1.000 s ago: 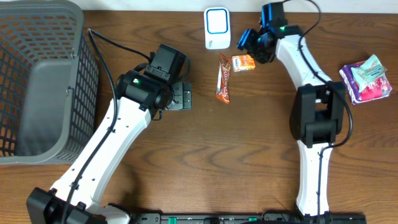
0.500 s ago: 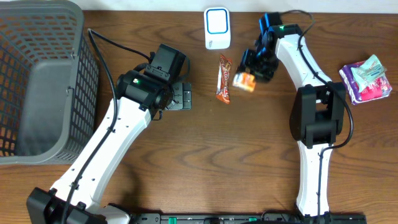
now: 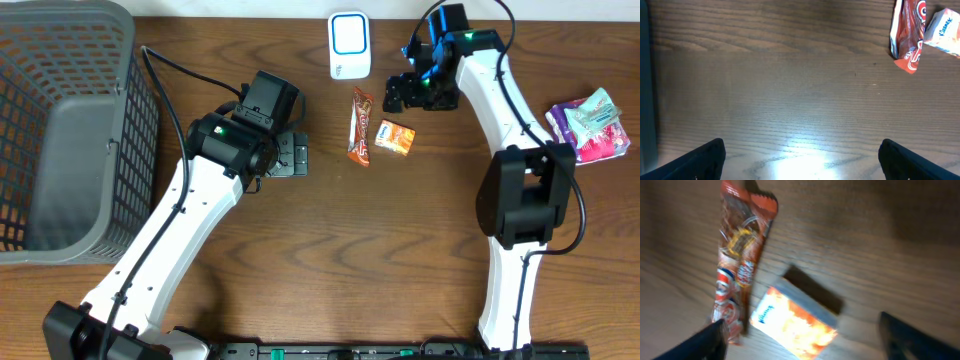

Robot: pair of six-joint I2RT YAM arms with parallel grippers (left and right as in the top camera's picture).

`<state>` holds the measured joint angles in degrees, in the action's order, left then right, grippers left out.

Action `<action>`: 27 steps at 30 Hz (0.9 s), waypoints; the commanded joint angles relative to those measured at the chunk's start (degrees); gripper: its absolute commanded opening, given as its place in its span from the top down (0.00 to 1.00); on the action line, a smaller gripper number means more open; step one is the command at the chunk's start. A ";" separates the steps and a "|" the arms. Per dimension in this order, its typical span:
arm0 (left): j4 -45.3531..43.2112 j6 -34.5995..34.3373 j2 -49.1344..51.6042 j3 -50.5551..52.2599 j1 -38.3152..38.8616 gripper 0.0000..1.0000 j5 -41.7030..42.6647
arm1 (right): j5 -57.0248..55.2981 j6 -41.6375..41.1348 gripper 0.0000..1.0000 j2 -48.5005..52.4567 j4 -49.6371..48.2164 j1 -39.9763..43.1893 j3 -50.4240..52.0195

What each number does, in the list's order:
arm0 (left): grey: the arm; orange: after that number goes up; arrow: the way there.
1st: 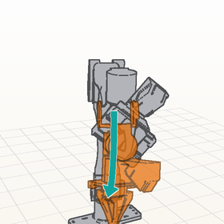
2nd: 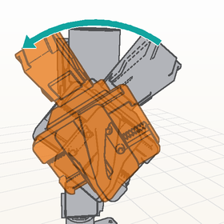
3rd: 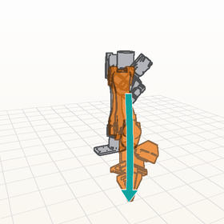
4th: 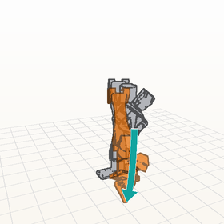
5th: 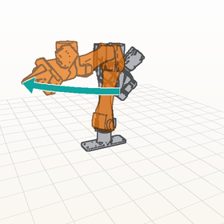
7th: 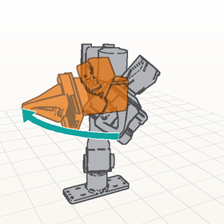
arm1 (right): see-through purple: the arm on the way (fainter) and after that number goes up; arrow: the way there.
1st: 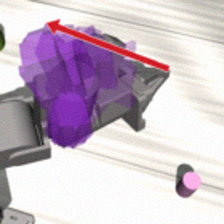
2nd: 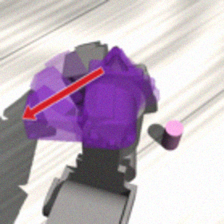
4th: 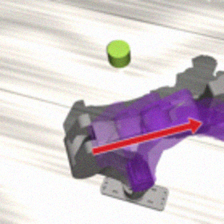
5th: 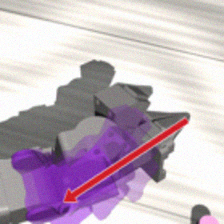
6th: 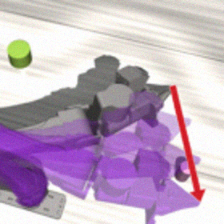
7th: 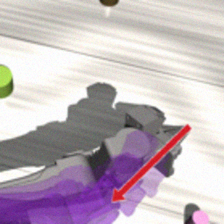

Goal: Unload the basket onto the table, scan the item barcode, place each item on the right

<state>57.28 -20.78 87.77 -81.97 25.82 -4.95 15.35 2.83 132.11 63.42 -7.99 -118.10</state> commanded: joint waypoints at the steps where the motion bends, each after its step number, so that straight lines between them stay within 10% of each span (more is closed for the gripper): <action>1: 0.33 -0.28 0.00 0.11 -0.02 0.02 -1.09 | 2.10 13.49 0.19 1.88 0.72 1.75 0.11; 12: 0.35 -0.28 0.00 0.11 -0.02 0.02 -1.09 | 13.29 24.33 0.25 9.03 4.63 2.01 0.11; 20: 0.33 -0.28 0.00 0.11 -0.02 0.02 -1.09 | 13.49 22.69 0.99 11.45 6.82 1.95 0.04; 27: 0.35 -0.28 0.00 0.11 -0.02 0.02 -1.11 | 9.75 11.69 0.99 7.89 4.92 1.88 -0.22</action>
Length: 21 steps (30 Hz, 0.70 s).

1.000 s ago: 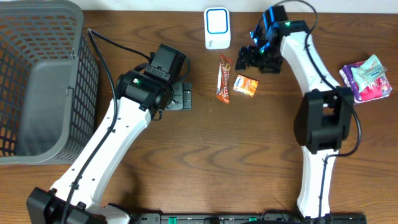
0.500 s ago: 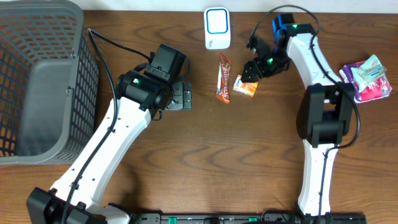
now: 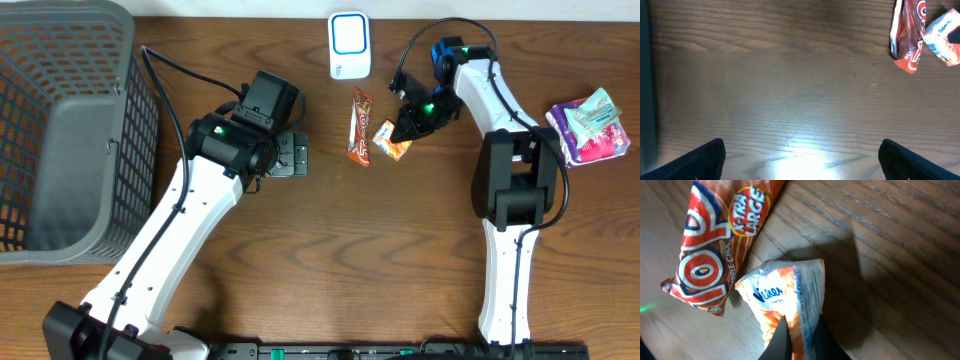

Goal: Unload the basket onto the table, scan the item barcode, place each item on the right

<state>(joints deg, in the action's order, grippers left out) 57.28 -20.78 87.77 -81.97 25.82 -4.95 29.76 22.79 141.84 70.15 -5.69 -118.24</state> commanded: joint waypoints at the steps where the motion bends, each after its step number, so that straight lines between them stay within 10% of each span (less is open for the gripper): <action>1: 0.33 -0.28 0.00 0.11 -0.02 0.02 -1.09 | -7.08 -11.91 0.99 -2.64 -2.78 -0.50 -0.42; 8: 0.33 -0.28 0.00 0.11 -0.02 0.02 -1.09 | -28.00 -32.70 0.99 -11.10 -16.02 -4.98 -1.79; 21: 0.33 -0.28 0.00 0.11 -0.02 0.02 -1.09 | -55.84 -28.65 0.99 -7.48 -50.51 -19.52 -1.75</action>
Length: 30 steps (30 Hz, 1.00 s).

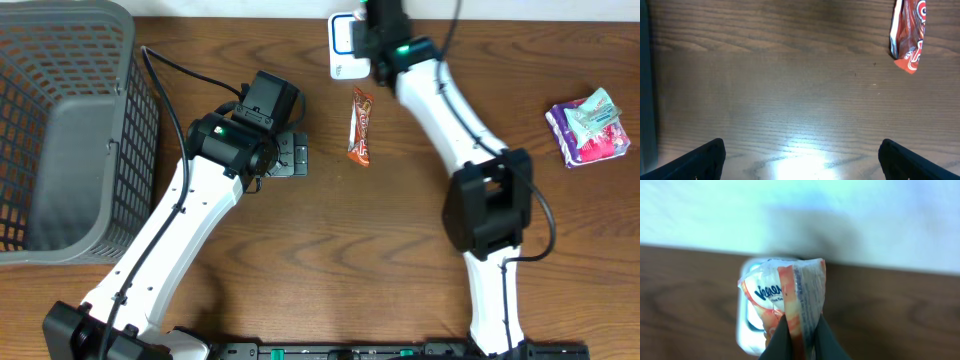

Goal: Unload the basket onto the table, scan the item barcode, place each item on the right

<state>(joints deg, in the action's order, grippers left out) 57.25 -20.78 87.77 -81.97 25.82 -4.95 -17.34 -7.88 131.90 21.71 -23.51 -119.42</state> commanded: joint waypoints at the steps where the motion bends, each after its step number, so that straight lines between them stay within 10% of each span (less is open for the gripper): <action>1: 0.37 -0.28 0.00 0.11 -0.02 0.02 -1.09 | -9.90 2.82 0.99 3.28 -3.37 -2.45 -0.57; 13: 0.35 -0.28 0.00 0.11 -0.02 0.02 -1.09 | -23.65 -0.44 0.99 3.04 -1.97 -2.84 -0.59; 27: 0.37 -0.28 0.00 0.11 -0.02 0.02 -1.09 | -32.44 -15.56 0.98 -5.64 33.38 18.01 -0.57; 30: 0.37 -0.28 0.00 0.11 -0.02 0.02 -1.09 | -29.44 -22.08 0.55 -5.44 40.94 23.63 -0.31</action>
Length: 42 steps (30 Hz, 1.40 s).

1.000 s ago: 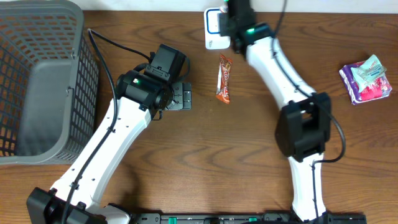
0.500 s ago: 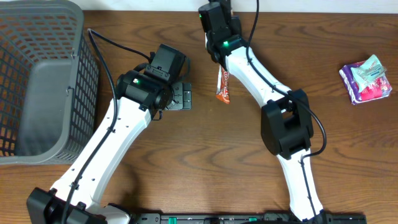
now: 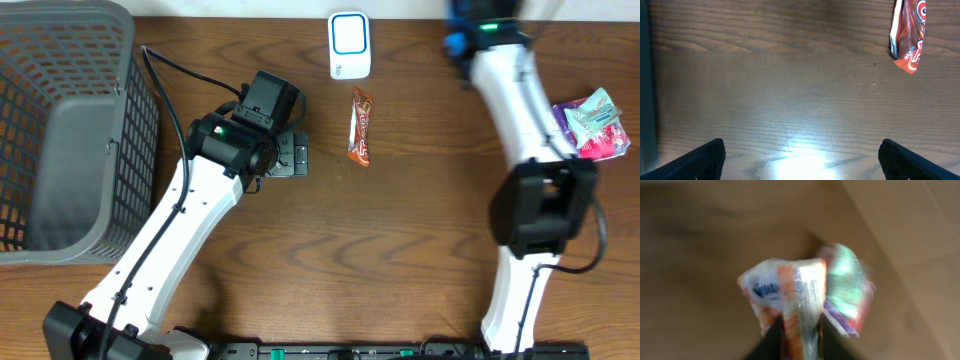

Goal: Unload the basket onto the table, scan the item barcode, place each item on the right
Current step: 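Carry the orange box right and release it near the pink pack, then reach the right gripper to the chocolate bar and grasp it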

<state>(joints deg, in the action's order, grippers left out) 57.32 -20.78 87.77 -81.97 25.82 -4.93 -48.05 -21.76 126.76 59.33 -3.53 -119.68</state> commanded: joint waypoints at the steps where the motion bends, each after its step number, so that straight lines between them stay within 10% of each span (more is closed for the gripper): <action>1: 0.31 -0.28 0.00 0.11 -0.02 0.02 -1.11 | 3.34 -9.22 0.42 -0.31 4.59 5.22 0.09; 4: 0.28 -0.28 0.00 0.11 -0.02 0.02 -1.11 | 13.42 -11.02 0.01 -0.31 6.45 9.97 0.11; 17: 0.28 -0.28 0.00 0.11 -0.02 0.02 -1.11 | 58.05 1.25 0.01 -0.31 3.82 10.38 0.13; 24: 0.31 -0.28 0.00 0.11 -0.02 0.02 -1.11 | 70.84 5.97 0.15 -0.31 4.04 2.10 1.27; 42: 0.28 -0.28 0.00 0.11 -0.02 0.02 -1.11 | 52.48 -8.66 0.46 0.33 -17.11 -18.62 19.26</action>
<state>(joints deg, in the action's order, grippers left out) 57.28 -20.78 87.77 -81.97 25.82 -4.95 6.33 -27.31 126.85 44.14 -21.58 -103.28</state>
